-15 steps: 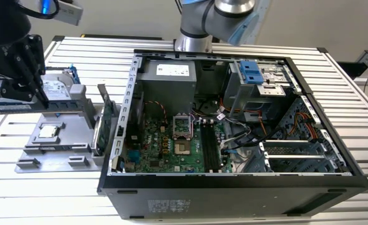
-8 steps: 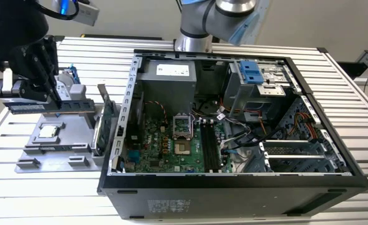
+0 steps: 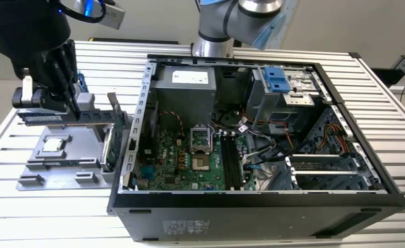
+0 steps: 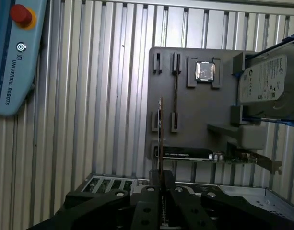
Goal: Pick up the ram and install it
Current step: 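Pick up the ram and move it above insertion slot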
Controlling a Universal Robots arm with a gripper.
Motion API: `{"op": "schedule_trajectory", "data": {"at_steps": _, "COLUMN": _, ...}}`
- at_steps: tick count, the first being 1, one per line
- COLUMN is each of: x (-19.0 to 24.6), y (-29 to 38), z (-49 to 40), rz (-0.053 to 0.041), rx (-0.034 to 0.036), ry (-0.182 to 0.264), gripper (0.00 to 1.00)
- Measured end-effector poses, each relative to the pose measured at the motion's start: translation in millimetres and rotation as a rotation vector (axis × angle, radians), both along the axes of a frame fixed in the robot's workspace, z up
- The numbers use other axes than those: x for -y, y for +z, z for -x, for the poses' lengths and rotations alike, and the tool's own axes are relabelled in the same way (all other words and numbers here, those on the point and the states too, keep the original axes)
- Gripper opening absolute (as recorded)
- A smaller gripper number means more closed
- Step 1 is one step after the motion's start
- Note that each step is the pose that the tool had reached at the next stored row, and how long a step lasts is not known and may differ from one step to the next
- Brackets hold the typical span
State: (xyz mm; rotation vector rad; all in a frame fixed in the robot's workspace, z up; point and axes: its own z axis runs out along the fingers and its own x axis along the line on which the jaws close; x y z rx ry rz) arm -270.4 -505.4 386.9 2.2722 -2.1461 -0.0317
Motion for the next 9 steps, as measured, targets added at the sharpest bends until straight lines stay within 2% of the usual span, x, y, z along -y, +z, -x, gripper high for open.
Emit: {"op": "schedule_trajectory", "data": {"at_steps": 9, "x": 0.0, "y": 0.0, "z": -19.2, "rz": 0.0, "rx": -0.0006, "ry": -0.002, "gripper": 0.0}}
